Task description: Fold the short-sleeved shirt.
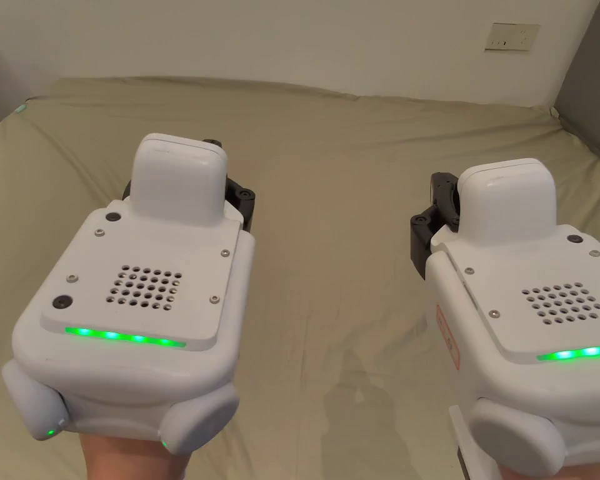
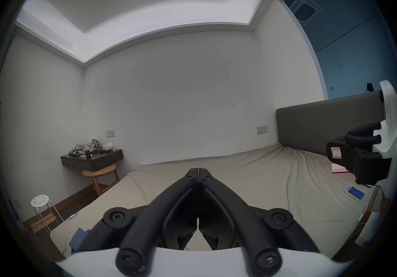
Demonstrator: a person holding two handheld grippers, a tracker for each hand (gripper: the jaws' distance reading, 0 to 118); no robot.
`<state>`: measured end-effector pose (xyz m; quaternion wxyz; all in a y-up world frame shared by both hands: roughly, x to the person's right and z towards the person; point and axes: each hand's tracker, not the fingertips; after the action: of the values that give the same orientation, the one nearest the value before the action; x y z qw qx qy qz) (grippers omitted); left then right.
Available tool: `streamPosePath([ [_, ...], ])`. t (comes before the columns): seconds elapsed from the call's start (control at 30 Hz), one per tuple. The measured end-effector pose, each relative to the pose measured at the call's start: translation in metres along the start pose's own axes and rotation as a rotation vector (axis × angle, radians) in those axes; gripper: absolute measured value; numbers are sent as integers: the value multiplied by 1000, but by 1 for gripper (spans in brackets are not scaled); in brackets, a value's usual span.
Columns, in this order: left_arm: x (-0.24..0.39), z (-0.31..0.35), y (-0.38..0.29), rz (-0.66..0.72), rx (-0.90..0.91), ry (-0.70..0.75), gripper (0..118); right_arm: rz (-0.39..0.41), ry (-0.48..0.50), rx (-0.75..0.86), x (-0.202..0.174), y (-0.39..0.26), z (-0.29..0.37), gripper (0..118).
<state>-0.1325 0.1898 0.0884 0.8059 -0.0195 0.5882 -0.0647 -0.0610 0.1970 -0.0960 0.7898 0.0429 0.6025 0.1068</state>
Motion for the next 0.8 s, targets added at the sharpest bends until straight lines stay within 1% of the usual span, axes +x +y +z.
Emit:
streamPosePath([
  [0.8,0,-3,-6,6,-8,-12,0,0,-3,1,1,-5,-6,0],
])
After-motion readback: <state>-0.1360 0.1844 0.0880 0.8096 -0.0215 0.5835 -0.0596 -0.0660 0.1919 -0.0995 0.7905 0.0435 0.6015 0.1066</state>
